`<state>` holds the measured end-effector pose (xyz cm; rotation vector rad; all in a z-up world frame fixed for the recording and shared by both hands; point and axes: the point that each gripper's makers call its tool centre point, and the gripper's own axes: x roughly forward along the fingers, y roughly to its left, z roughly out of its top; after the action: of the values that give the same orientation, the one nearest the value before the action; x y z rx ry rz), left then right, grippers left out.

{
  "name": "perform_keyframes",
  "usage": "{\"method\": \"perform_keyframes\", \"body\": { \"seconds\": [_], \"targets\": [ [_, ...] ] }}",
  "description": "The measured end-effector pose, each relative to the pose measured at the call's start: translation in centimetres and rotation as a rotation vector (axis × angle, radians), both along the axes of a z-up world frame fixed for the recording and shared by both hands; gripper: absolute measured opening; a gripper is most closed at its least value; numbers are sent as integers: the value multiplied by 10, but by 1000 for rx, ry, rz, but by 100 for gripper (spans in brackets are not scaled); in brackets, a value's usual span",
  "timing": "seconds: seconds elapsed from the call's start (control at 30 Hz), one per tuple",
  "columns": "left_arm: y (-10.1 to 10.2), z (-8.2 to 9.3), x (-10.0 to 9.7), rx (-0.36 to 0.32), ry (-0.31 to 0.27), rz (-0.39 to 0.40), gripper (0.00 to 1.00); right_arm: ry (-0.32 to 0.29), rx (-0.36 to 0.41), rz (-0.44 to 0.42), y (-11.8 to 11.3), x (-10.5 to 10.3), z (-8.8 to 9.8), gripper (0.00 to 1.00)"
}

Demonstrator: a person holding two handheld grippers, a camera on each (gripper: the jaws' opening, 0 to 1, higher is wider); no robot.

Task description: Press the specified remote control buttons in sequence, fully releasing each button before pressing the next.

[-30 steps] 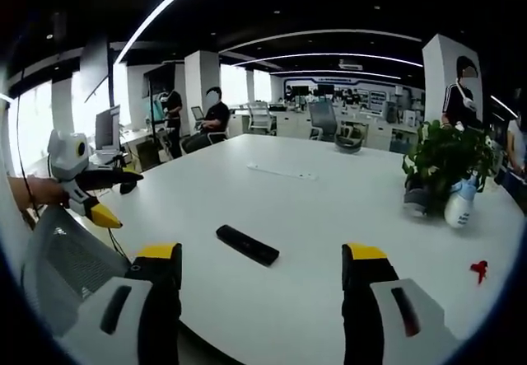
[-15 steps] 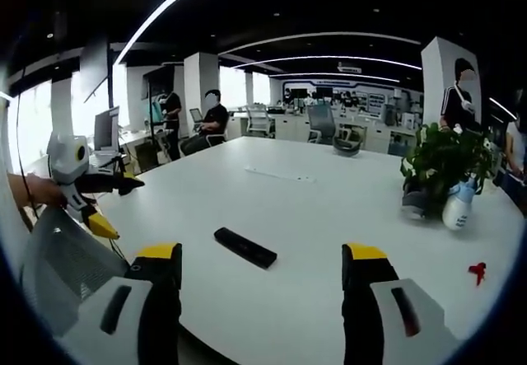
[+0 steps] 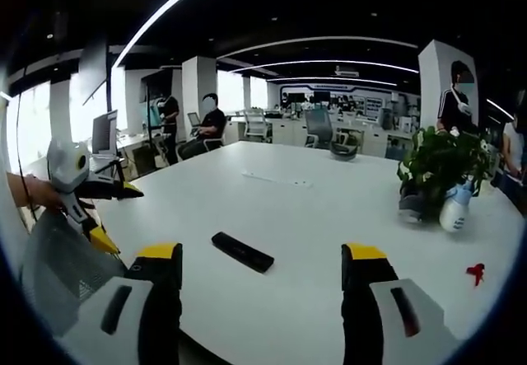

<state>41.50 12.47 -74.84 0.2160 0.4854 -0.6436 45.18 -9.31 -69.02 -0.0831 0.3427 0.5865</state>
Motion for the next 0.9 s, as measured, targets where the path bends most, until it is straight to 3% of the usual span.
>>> {"method": "perform_keyframes", "body": {
  "seconds": [0.17,0.47,0.63,0.9],
  "targets": [
    [1,-11,-4,41,33,-32,100,-10,4,-10,-2,1,2,82],
    [-8,-19,-11,41,124,-61,100,-17,12,-19,-4,2,4,80],
    [-8,-28,-8,163,130,-144,100,-16,12,-14,-2,1,4,80],
    [-12,-33,5,199,142,-204,100,-18,12,-15,-2,1,5,80]
  ]
}}
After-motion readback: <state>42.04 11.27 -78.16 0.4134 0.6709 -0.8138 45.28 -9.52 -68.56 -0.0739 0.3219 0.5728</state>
